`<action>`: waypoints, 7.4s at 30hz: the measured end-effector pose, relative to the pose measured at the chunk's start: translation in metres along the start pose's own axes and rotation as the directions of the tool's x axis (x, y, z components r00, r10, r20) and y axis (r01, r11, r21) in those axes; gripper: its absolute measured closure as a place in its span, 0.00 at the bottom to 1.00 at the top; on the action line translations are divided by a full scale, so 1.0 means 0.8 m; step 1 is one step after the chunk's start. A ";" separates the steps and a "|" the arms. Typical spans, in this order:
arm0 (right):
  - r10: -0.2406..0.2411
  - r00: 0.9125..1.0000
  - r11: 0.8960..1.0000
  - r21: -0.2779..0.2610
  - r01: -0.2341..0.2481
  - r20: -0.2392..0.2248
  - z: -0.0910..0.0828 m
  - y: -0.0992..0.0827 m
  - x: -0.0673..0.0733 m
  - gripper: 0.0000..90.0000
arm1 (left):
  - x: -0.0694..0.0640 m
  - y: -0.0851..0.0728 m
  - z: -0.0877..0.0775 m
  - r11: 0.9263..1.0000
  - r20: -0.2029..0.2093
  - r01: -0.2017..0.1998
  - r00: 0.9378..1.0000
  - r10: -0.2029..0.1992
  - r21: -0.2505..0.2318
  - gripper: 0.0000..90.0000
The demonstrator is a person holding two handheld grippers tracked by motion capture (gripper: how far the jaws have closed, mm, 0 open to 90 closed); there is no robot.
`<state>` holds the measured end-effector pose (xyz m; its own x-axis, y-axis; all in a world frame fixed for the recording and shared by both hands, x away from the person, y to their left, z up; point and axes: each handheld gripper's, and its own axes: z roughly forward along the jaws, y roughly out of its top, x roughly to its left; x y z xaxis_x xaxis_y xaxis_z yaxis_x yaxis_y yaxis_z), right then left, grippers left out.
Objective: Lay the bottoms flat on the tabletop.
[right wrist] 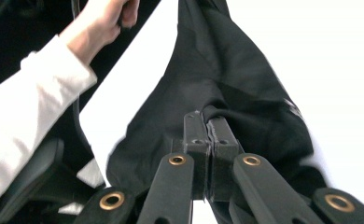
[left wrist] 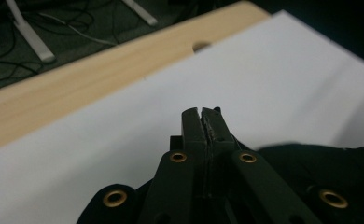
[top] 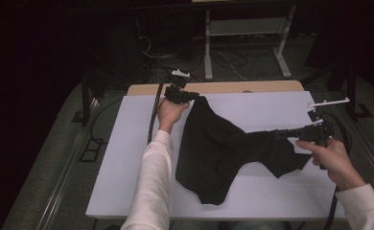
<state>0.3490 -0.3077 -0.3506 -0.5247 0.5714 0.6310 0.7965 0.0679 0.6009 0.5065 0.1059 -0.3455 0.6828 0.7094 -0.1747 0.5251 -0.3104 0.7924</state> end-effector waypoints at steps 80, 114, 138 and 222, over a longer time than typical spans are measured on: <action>0.065 0.995 0.989 0.130 -0.074 0.074 0.172 0.020 -0.041 0.93 | 0.031 -0.188 -0.121 0.973 -0.026 0.196 0.979 -0.200 -0.119 0.99; -0.029 0.948 0.992 -0.104 0.066 0.317 0.136 0.062 -0.085 0.73 | 0.057 -0.124 -0.024 0.962 -0.091 0.269 0.958 -0.273 -0.056 0.99; 0.213 0.964 0.975 -0.095 -0.199 0.161 0.153 0.089 -0.142 0.96 | 0.071 -0.117 -0.023 0.943 -0.066 0.325 0.942 -0.330 -0.079 0.99; -0.006 0.943 0.987 -0.152 0.060 0.332 0.072 0.025 -0.113 0.00 | 0.023 -0.148 -0.045 0.909 0.078 0.351 0.936 -0.343 -0.225 0.00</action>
<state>0.4296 -0.3107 -0.4240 -0.4001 0.8098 0.4291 0.7087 -0.0234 0.7051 0.4387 0.1781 -0.4214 0.4989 0.7213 -0.4805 0.6028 0.1096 0.7903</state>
